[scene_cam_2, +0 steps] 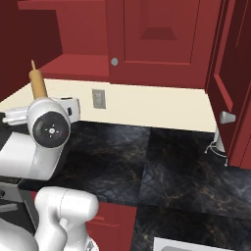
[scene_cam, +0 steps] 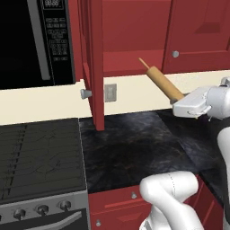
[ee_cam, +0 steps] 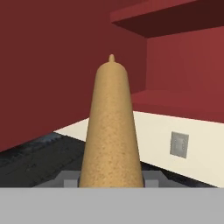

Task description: Open the cabinet, retrieve the rolling pin, and place it next to the meat on the cutting board to prepare for tenderizing.

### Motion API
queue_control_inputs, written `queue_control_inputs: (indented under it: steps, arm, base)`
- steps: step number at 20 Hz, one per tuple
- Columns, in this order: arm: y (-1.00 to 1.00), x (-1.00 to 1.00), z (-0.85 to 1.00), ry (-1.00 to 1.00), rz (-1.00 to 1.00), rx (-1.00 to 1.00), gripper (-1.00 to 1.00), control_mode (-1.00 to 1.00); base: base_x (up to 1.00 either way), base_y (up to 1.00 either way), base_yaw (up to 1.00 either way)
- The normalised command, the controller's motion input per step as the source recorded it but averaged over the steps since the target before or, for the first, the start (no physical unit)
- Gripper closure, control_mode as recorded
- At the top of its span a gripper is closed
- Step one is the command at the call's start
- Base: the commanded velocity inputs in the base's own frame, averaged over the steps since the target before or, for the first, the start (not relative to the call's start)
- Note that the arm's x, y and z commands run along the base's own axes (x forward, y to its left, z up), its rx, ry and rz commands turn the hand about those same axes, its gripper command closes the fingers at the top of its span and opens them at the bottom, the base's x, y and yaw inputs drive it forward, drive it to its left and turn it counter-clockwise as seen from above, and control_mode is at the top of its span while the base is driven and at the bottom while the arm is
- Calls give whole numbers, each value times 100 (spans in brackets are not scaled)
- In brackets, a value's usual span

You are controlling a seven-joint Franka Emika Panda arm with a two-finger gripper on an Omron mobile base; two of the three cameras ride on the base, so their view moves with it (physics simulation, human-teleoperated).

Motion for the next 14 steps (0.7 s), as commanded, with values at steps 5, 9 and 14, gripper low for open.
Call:
queue_control_inputs:
  steps: [5, 9, 14]
  arm:
    - [0, 0, 0, 0, 0, 0, 100, 100]
    - [0, 0, 0, 0, 0, 0, 100, 100]
    - [0, 0, 0, 0, 0, 0, 100, 100]
  base:
    - [-1, 0, 0]
    - [-52, 9, 0]
    - [-78, 22, 0]
